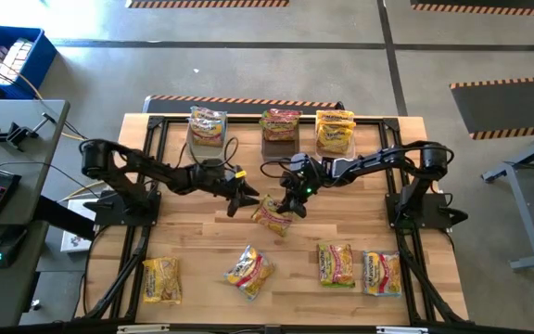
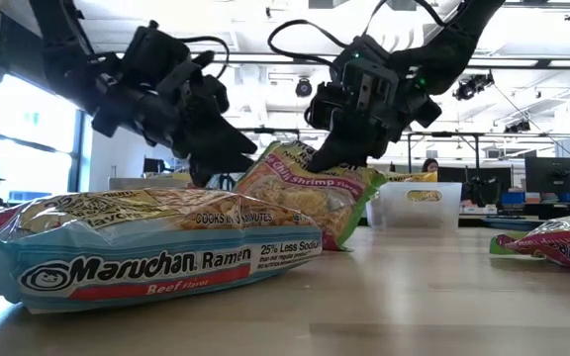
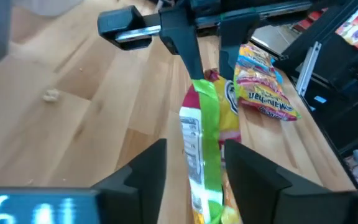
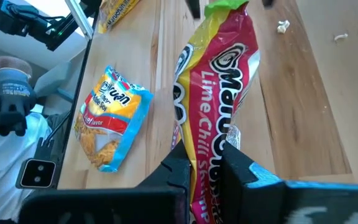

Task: Sort Maruchan noodles
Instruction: Put the green noodle pack into the black bin

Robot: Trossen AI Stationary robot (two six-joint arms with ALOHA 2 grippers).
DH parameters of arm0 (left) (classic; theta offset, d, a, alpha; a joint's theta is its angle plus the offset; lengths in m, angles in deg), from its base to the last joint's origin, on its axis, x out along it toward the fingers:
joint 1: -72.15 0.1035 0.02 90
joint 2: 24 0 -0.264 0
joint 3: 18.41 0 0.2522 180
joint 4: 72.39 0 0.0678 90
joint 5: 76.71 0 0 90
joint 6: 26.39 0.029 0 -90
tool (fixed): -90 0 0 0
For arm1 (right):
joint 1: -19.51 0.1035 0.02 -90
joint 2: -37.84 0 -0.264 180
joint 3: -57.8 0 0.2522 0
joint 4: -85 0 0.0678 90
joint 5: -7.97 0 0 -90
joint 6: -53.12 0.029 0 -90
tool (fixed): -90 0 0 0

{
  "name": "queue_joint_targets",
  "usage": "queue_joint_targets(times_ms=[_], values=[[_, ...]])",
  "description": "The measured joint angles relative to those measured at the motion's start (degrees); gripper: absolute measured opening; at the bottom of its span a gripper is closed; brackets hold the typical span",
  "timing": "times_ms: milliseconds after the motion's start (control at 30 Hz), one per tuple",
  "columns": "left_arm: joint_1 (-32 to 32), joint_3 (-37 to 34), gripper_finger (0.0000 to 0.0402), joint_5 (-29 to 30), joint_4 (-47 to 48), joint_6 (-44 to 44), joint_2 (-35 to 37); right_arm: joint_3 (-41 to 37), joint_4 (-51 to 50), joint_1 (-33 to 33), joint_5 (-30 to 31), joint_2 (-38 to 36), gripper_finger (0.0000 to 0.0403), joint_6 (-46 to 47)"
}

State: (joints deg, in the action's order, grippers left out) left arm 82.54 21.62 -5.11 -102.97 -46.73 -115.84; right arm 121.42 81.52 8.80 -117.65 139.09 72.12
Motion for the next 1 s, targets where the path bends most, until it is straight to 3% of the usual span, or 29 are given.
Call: queue_joint_targets(times_ms=[233,567,1000], values=[[-0.1,4.3,0.0193,-5.0,-0.1,-2.2,-5.4,0.0,0.5,1.0,0.3,0.0,0.0024,-1.9],[-0.1,8.9,0.02,-13.1,0.0,-3.1,-10.1,0.0,0.8,1.5,0.8,0.0,0.0024,-2.6],[-0.8,8.9,0.0196,-13.5,0.0,-1.4,-10.1,0.0,1.2,1.6,2.1,0.0,0.0028,-4.1]])
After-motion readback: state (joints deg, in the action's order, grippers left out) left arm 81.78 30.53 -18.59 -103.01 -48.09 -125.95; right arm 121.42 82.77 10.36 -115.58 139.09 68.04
